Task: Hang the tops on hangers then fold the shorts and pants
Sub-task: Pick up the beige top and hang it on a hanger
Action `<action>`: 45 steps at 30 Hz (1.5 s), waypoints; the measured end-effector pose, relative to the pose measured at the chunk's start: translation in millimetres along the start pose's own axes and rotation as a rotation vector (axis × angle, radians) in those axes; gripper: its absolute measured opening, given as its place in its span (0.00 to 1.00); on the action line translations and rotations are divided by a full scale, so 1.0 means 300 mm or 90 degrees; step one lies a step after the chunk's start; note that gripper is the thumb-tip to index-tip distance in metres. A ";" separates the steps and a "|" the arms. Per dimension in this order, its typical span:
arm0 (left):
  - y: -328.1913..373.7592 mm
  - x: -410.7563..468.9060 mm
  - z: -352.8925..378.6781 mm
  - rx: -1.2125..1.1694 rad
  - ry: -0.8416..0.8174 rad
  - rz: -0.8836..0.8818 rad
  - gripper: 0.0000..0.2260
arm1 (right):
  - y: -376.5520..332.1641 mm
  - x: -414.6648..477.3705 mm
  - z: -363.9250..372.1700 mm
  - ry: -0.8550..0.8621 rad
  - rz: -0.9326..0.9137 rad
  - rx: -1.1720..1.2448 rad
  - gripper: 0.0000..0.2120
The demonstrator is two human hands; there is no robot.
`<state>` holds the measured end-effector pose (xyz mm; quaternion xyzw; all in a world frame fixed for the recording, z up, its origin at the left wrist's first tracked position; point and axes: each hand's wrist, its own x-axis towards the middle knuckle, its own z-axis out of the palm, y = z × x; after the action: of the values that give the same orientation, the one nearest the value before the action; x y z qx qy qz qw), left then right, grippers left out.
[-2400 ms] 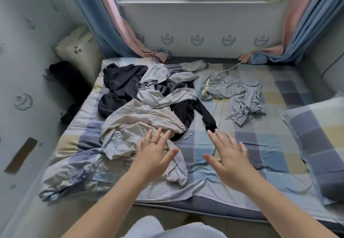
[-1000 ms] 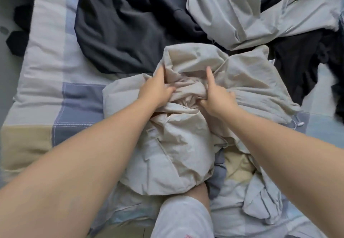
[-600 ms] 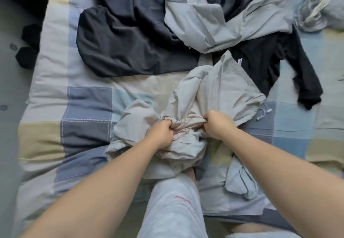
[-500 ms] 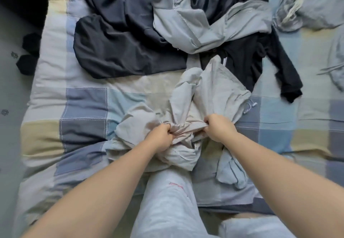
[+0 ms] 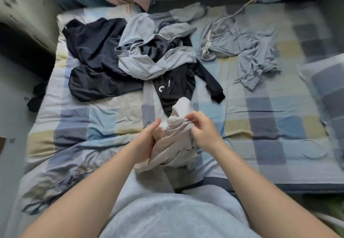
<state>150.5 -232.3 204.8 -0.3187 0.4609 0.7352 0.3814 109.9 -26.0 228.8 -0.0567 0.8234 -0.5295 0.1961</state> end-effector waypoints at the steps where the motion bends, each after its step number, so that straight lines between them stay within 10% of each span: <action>1: 0.018 -0.029 0.043 -0.024 -0.026 -0.006 0.30 | -0.039 -0.043 -0.035 -0.001 -0.012 0.010 0.23; 7: 0.112 -0.161 0.281 -0.020 -0.125 -0.022 0.26 | -0.245 -0.249 -0.150 0.051 -0.065 0.011 0.10; 15: 0.244 -0.300 0.309 0.134 -0.161 0.024 0.03 | -0.412 -0.431 -0.087 0.073 -0.101 0.079 0.17; 23: 0.368 -0.520 0.098 0.298 -0.128 0.309 0.14 | -0.455 -0.429 0.025 0.315 -0.024 0.006 0.20; 27: 0.416 -0.641 -0.023 0.360 -0.174 0.361 0.18 | -0.470 -0.324 0.130 0.130 0.094 -0.171 0.44; 30: 0.435 -0.715 -0.106 0.398 -0.172 0.386 0.18 | -0.504 -0.224 0.261 -0.007 0.096 -0.244 0.32; 33: 0.449 -0.756 -0.197 0.417 -0.074 0.454 0.19 | -0.558 -0.176 0.360 0.000 0.080 -0.242 0.12; 42: 0.520 -0.768 -0.310 0.475 0.238 0.605 0.12 | -0.696 -0.091 0.183 0.131 -0.046 -0.215 0.04; 45: 0.508 -0.720 -0.218 0.540 0.271 0.540 0.28 | -0.729 -0.091 0.079 0.160 -0.041 -0.094 0.06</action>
<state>137.3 -393.4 423.7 -0.0690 0.8640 0.4963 0.0504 118.9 -132.4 422.8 -0.0311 0.8759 -0.4765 0.0699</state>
